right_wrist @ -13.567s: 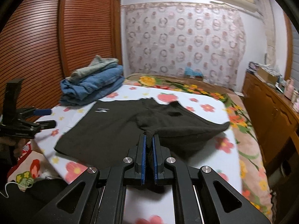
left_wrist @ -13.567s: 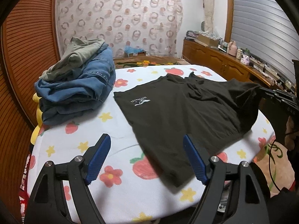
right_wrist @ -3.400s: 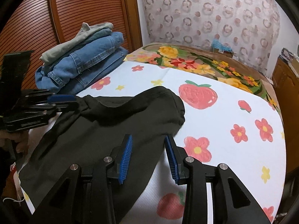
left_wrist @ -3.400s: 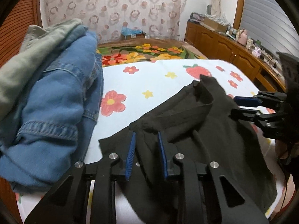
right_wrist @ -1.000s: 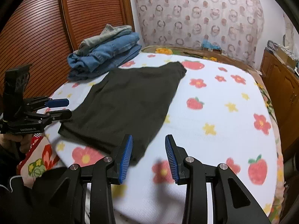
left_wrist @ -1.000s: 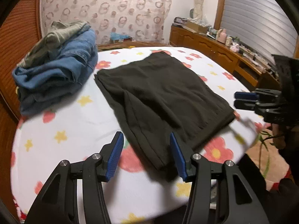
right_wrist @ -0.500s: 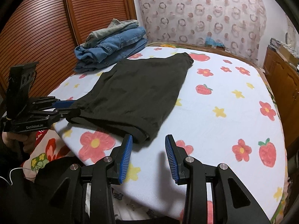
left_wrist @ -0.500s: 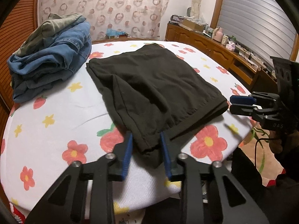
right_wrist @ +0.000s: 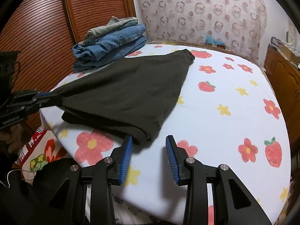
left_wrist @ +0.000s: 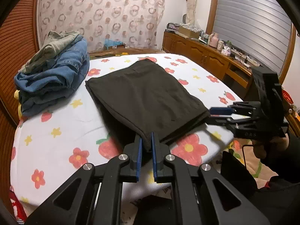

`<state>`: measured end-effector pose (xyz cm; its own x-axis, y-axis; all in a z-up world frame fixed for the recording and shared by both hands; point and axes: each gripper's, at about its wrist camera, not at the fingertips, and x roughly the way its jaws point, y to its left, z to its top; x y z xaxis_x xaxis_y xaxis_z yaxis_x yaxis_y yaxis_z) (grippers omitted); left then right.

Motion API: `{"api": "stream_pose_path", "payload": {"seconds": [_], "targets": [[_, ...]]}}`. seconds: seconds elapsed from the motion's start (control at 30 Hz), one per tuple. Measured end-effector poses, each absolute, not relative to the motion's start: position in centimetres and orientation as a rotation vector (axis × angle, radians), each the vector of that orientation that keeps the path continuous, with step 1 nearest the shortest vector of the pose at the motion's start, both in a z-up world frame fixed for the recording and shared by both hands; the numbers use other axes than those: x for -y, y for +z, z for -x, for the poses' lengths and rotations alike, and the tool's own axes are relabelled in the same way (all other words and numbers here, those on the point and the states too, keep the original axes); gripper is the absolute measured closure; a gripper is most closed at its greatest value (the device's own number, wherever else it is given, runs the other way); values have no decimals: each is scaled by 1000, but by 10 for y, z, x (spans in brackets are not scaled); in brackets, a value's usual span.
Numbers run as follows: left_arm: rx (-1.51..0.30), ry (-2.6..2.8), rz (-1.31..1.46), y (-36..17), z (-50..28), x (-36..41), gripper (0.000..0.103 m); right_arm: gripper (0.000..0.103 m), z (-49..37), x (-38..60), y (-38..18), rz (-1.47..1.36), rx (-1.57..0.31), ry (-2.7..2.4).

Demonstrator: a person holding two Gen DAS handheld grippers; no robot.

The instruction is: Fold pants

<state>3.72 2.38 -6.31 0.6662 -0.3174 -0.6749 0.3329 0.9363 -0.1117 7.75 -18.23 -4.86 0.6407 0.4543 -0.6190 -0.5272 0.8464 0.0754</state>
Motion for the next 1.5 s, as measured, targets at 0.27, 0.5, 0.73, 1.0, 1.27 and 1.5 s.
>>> {"api": "stream_pose_path", "payload": {"seconds": [0.27, 0.5, 0.73, 1.0, 1.27, 1.5], "targets": [[-820, -324, -23, -87, -41, -28, 93, 65, -81, 176, -54, 127, -651, 539], [-831, -324, -21, -93, -43, -29, 93, 66, -78, 173, -51, 145, -623, 543], [-840, -327, -10, -97, -47, -30, 93, 66, -83, 170, -51, 154, -622, 543], [-840, -328, -5, -98, -47, -31, 93, 94, -71, 176, -47, 159, -611, 594], [-843, -319, 2, -95, -45, -31, 88, 94, -71, 177, -51, 147, -651, 575], [-822, -292, -6, -85, -46, -35, 63, 93, -67, 187, -45, 103, -654, 586]]}}
